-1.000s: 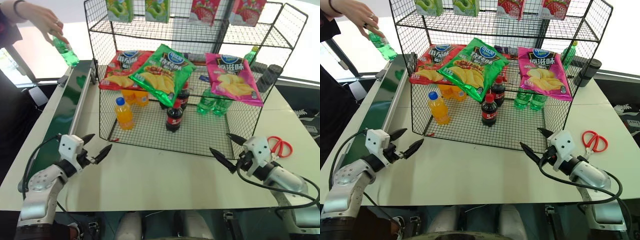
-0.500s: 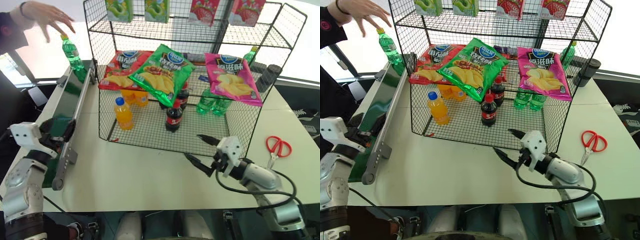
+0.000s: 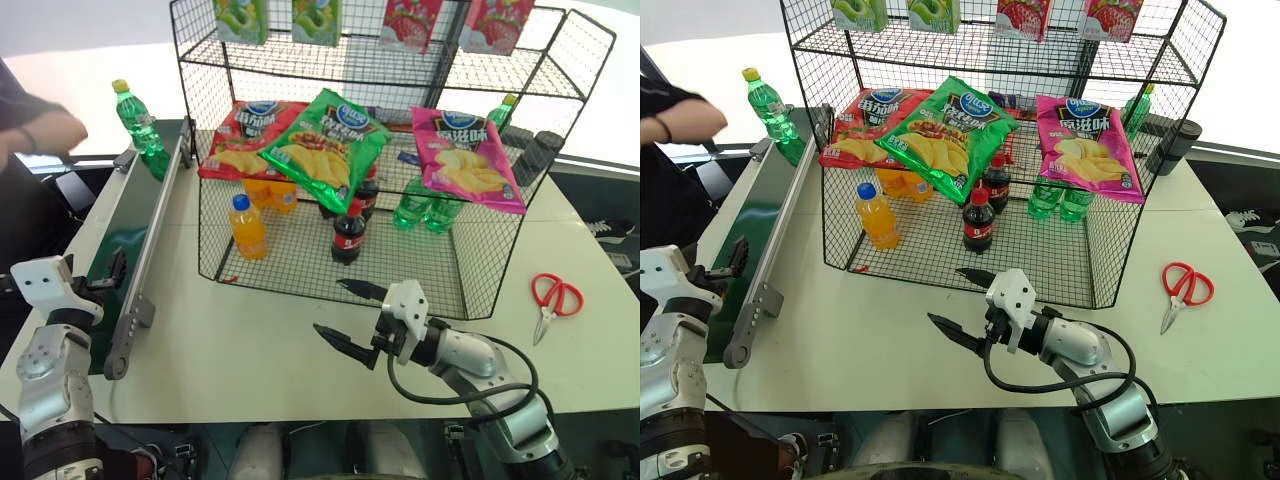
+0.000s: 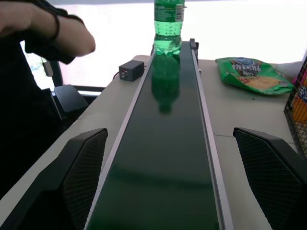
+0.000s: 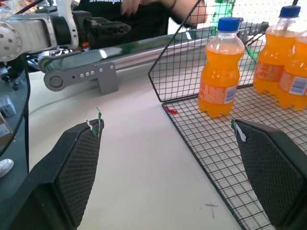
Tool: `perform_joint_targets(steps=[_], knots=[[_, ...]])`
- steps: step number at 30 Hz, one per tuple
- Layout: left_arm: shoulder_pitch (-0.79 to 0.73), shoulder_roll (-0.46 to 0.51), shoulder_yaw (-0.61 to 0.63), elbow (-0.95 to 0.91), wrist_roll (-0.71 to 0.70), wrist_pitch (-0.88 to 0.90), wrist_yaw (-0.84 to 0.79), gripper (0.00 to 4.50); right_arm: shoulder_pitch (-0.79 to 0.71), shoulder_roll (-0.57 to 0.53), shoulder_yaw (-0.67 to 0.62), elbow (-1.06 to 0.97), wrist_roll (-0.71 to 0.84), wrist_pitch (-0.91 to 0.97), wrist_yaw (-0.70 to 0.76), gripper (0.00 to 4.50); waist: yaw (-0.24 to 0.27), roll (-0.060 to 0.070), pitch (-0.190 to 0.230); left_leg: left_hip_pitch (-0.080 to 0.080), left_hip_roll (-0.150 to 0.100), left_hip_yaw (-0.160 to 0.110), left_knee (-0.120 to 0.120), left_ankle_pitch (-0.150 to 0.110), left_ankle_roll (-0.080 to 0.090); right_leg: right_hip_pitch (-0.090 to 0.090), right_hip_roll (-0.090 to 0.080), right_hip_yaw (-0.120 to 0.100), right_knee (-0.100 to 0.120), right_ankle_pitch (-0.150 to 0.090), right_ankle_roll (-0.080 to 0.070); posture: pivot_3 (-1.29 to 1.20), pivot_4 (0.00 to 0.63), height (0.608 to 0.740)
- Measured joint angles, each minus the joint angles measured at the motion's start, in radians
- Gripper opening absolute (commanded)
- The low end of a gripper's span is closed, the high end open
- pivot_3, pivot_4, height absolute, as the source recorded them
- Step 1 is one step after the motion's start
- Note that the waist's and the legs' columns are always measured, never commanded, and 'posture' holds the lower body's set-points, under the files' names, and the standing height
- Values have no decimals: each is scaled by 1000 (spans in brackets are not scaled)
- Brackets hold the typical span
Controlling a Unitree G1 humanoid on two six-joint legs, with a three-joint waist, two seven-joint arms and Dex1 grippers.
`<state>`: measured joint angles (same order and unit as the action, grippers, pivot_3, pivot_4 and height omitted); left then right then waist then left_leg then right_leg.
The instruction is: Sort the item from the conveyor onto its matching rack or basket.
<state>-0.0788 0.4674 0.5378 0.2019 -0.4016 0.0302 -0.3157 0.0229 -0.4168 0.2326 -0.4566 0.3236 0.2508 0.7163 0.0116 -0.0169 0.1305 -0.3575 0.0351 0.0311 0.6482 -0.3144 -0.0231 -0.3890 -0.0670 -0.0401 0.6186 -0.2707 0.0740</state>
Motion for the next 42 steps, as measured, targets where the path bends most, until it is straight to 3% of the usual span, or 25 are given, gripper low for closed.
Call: perform_joint_targets(steps=[42], knots=[[-62,-37,-13,112,28,-65,60,4500,-36,3,19,28,-22,-80,79,4447,-3,0,0,-1,-3,0,-2,0,-1,-1,-10,-2,-1,-1,-1,0,150,740]])
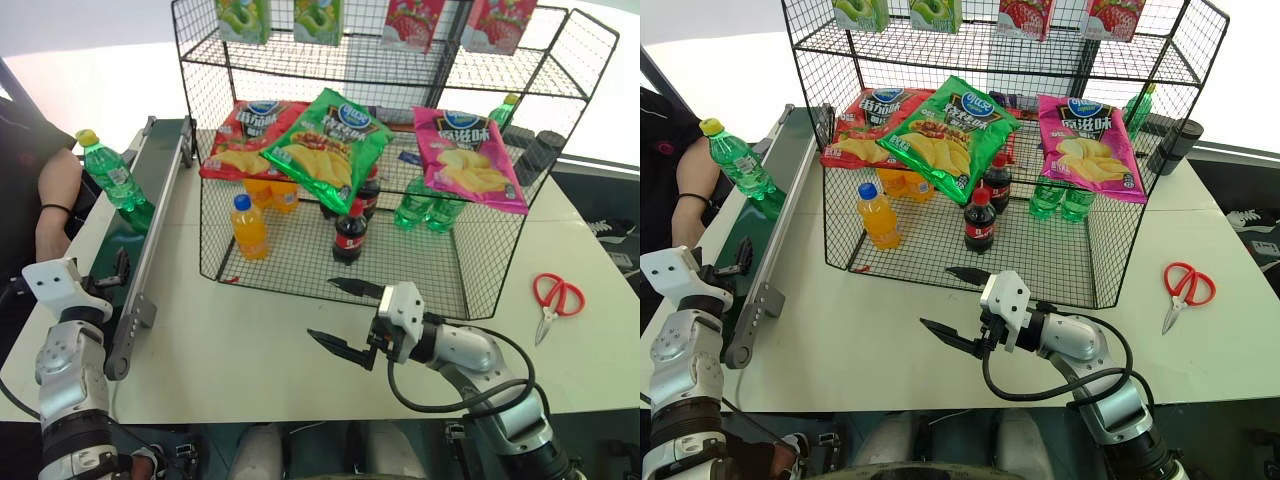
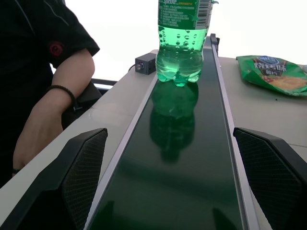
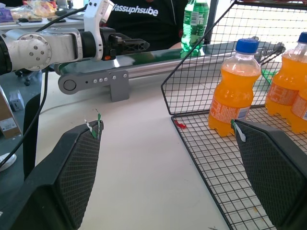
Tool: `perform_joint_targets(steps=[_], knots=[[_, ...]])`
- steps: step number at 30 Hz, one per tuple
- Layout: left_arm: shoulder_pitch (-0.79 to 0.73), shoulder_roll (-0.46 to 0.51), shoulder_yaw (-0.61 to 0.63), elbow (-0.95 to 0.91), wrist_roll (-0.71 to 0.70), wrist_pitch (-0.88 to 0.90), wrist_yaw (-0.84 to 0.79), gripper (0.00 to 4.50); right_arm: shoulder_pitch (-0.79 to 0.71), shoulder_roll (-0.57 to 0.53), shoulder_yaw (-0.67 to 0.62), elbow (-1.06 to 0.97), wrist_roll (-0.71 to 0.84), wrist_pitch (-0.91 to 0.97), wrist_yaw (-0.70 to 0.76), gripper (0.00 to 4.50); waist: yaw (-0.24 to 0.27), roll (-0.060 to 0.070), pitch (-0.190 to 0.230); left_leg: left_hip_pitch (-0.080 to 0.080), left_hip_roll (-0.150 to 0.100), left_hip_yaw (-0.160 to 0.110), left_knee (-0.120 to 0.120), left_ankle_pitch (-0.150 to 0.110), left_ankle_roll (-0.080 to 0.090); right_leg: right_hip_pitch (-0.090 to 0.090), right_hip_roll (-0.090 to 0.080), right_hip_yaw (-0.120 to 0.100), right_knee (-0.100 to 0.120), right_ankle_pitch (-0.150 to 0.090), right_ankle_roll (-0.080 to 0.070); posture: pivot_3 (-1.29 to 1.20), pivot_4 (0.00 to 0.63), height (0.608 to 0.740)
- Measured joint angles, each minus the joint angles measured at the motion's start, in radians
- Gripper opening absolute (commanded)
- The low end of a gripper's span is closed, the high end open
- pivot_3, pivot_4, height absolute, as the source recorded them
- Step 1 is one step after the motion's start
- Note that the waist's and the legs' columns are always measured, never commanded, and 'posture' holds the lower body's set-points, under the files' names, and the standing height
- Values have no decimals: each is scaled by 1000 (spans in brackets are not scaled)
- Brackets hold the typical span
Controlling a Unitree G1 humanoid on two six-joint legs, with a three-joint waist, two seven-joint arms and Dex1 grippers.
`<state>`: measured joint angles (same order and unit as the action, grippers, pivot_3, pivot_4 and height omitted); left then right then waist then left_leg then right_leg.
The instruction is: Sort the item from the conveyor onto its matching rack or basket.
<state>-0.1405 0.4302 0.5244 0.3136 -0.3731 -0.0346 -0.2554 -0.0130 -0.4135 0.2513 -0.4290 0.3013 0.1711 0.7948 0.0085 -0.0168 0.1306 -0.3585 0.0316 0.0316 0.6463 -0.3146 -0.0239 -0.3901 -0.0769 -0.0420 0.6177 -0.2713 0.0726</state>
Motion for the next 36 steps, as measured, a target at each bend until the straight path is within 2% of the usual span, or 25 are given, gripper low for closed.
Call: perform_joint_targets(steps=[36], knots=[[-11,-5,2,39,3,-63,23,4500,-25,-2,-1,-2,43,31,23,4447,-4,0,0,-1,0,0,-1,0,0,-1,-1,0,-1,-1,-1,0,150,740]])
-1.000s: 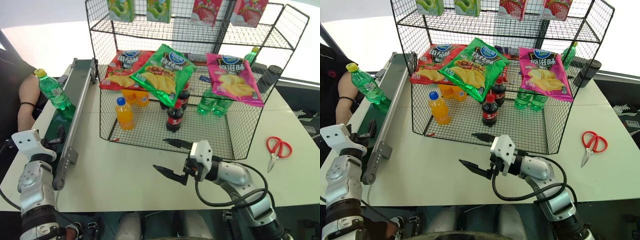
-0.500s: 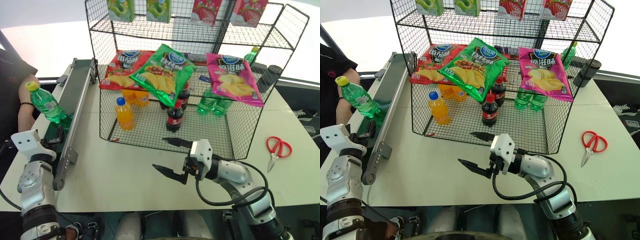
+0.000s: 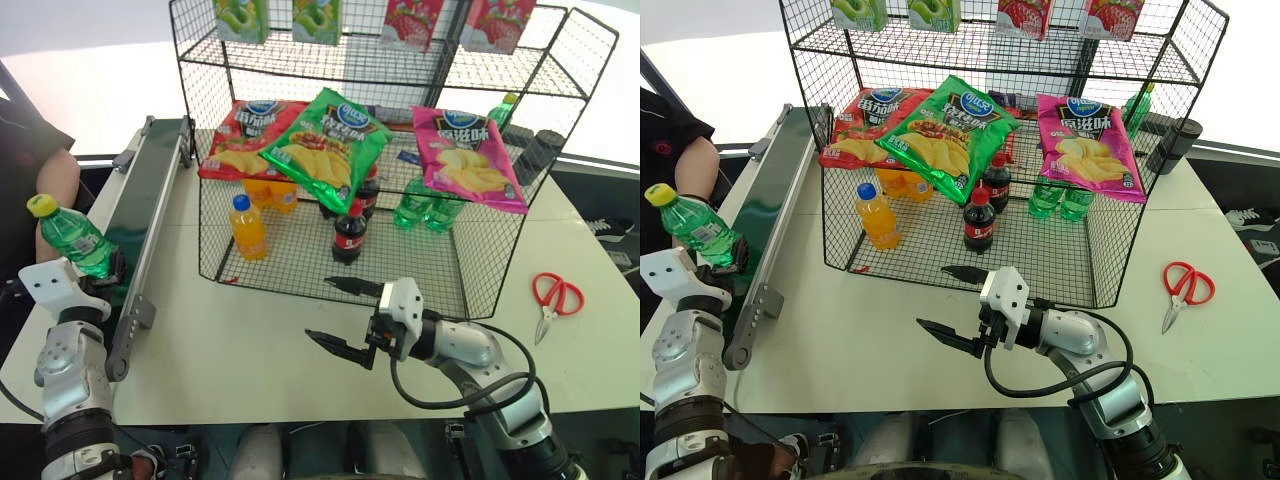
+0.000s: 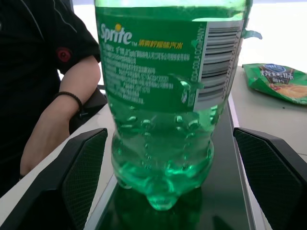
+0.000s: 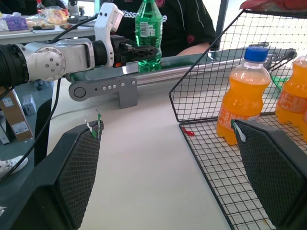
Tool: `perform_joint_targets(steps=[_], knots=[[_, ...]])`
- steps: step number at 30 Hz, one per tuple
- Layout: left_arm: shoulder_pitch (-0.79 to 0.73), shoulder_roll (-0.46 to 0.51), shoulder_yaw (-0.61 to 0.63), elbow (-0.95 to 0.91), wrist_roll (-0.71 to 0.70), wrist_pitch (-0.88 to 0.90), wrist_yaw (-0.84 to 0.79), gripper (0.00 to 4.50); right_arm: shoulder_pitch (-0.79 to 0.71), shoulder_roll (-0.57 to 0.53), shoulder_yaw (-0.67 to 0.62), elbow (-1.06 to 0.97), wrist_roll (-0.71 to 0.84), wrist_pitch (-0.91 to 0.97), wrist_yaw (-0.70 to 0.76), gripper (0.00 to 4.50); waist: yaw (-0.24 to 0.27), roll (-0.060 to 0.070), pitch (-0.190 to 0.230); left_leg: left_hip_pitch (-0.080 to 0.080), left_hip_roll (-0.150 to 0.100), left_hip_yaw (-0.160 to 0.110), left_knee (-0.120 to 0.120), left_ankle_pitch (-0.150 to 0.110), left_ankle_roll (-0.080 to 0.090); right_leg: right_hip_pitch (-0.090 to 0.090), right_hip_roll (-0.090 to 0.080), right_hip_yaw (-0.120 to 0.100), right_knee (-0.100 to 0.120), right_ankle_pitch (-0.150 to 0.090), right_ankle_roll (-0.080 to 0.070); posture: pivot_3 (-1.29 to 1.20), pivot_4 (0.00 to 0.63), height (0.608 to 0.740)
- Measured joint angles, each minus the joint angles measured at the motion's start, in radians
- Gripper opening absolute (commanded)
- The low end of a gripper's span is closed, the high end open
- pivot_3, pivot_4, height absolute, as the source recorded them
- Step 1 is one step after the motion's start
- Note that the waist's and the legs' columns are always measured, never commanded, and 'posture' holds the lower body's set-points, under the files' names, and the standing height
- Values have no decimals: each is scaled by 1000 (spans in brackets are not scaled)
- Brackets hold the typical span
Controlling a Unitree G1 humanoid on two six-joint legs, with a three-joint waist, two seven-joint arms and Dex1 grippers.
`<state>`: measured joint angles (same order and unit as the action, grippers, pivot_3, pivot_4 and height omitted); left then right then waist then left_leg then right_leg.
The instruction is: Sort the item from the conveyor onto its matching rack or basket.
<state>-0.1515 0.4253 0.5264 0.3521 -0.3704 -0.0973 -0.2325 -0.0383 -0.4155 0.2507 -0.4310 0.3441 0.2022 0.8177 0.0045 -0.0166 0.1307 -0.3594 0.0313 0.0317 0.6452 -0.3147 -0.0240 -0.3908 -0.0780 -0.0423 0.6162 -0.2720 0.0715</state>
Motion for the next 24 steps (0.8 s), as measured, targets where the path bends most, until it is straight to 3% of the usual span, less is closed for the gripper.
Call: perform_joint_targets(steps=[3,7,8,17,24], knots=[[0,1,2,1,0,-1,3,4500,0,0,0,0,4,1,0,4447,0,0,0,0,0,0,0,0,0,0,0,0,0,0,0,0,150,740],[0,3,8,2,1,-7,11,2784,-1,0,0,0,6,1,1,4500,3,0,0,0,0,0,0,0,0,0,-1,0,0,0,0,0,150,740],[1,4,8,2,3,-9,12,2698,-1,0,0,0,6,1,1,4500,4,0,0,0,0,0,0,0,0,0,-1,0,0,0,0,0,150,740],[31,1,12,-31,-38,-26,-27,2698,-1,-2,0,0,15,2,4,4500,4,-1,1,-2,0,0,0,0,0,-2,-1,0,-1,0,0,0,150,740],[73,40,-34,-310,-128,50,-174,2698,-11,-14,-5,0,23,4,15,4500,1,-3,1,-12,-2,0,1,0,-1,-8,-2,-1,-2,0,0,0,150,740]])
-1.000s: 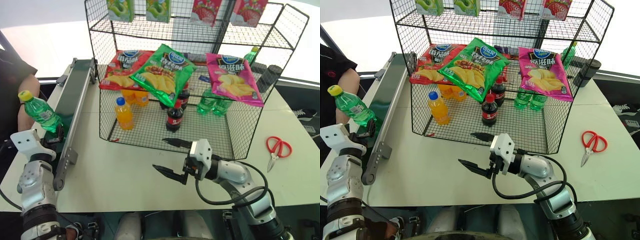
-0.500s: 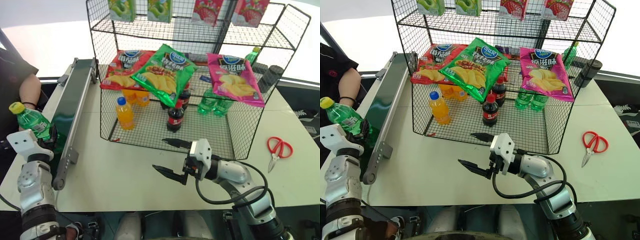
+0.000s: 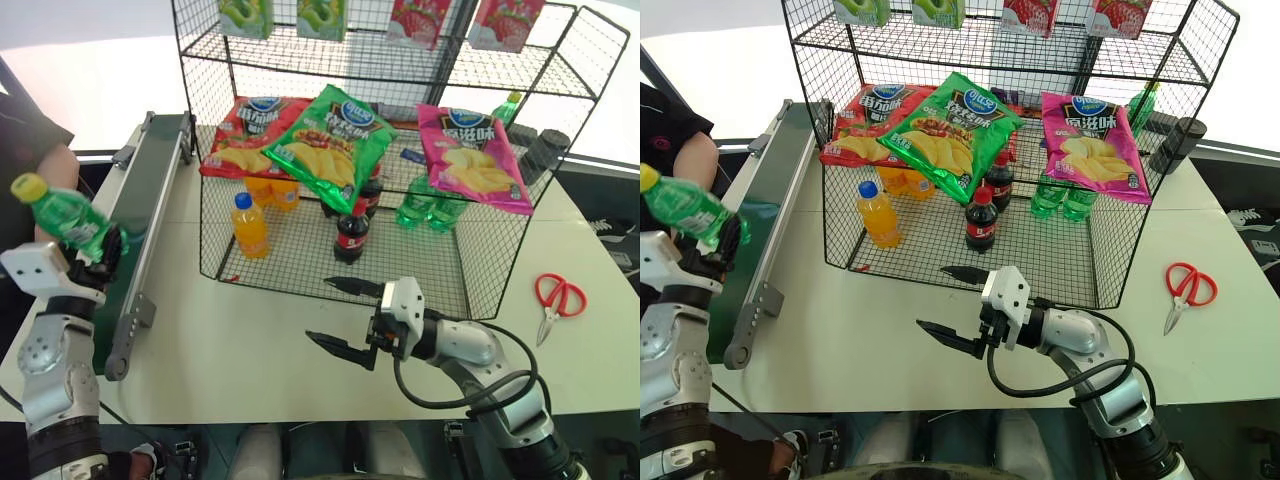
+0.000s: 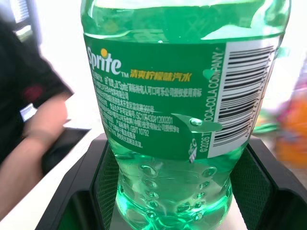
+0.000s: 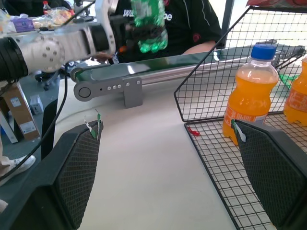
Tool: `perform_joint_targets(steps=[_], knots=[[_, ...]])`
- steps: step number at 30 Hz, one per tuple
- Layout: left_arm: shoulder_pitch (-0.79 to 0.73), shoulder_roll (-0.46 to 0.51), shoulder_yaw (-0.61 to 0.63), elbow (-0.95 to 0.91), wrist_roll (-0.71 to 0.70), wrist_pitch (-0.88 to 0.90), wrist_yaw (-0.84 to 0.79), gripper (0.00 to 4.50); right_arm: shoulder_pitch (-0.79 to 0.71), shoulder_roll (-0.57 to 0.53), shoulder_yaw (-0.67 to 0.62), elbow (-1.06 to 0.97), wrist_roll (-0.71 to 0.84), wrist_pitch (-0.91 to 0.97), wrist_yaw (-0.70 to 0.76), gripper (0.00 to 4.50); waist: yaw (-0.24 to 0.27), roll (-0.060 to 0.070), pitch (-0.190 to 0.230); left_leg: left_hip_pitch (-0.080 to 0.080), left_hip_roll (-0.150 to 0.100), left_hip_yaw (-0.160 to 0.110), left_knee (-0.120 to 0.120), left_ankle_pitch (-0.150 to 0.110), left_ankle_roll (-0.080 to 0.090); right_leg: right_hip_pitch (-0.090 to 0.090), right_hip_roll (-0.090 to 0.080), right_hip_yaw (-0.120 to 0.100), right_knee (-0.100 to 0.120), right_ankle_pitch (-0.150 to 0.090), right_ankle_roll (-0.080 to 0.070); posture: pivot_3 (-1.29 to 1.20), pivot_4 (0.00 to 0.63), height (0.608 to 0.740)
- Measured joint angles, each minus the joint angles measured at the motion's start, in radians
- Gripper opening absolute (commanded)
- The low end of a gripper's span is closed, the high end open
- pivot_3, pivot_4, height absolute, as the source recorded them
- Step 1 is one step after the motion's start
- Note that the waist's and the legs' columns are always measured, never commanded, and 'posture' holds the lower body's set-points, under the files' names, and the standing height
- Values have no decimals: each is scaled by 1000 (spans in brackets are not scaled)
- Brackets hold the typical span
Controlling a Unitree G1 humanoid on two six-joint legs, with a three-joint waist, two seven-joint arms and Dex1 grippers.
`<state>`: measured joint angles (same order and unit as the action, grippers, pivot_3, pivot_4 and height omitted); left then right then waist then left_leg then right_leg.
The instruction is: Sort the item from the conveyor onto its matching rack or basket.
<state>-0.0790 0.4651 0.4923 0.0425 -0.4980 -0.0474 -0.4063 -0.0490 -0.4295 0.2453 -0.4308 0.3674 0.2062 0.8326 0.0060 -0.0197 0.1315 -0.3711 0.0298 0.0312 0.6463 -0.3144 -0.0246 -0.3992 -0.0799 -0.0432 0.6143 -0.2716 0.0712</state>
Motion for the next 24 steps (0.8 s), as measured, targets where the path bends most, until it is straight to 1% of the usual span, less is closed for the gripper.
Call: perform_joint_targets(steps=[2,5,8,11,14,18,21,24], knots=[[30,9,-49,-103,-26,35,-61,2698,-8,-6,-7,0,2,5,1,4500,-2,1,0,0,-1,0,0,0,0,0,-1,0,0,0,0,0,150,740],[104,17,-159,-214,-34,76,-164,2698,-20,-13,-23,0,10,21,-1,4500,-15,1,1,0,-1,0,0,0,0,0,-1,0,-1,0,0,0,150,740],[140,17,-261,-265,-34,119,-241,2698,-29,-14,-28,0,15,38,-7,4500,-21,2,1,0,-1,-1,0,0,0,0,-1,0,0,0,-1,0,150,740],[142,17,-361,-292,-10,127,-308,2698,-40,-8,-30,0,28,52,-23,4500,-20,4,2,0,-1,0,0,0,0,0,-1,-1,0,0,-1,0,150,740],[105,8,-462,-266,42,120,-377,2698,-58,3,-36,-4,32,67,-44,4500,-18,5,3,0,-2,-1,1,0,1,1,0,-1,0,0,-1,0,150,740],[-17,-32,-584,-155,105,80,-476,2698,-80,18,-35,-13,38,93,-68,4500,-12,5,3,0,-3,-1,3,0,1,2,0,-2,0,1,2,0,150,740],[-88,-56,-635,-78,140,33,-536,2698,-77,19,-35,-19,40,113,-85,4500,-15,5,3,-1,-3,-1,3,0,2,2,2,-2,0,2,3,0,150,740],[-137,-84,-652,-18,154,2,-577,2698,-73,19,-43,-21,40,129,-109,4500,-16,5,3,0,-2,-1,3,0,2,2,4,-2,1,2,4,0,150,740]])
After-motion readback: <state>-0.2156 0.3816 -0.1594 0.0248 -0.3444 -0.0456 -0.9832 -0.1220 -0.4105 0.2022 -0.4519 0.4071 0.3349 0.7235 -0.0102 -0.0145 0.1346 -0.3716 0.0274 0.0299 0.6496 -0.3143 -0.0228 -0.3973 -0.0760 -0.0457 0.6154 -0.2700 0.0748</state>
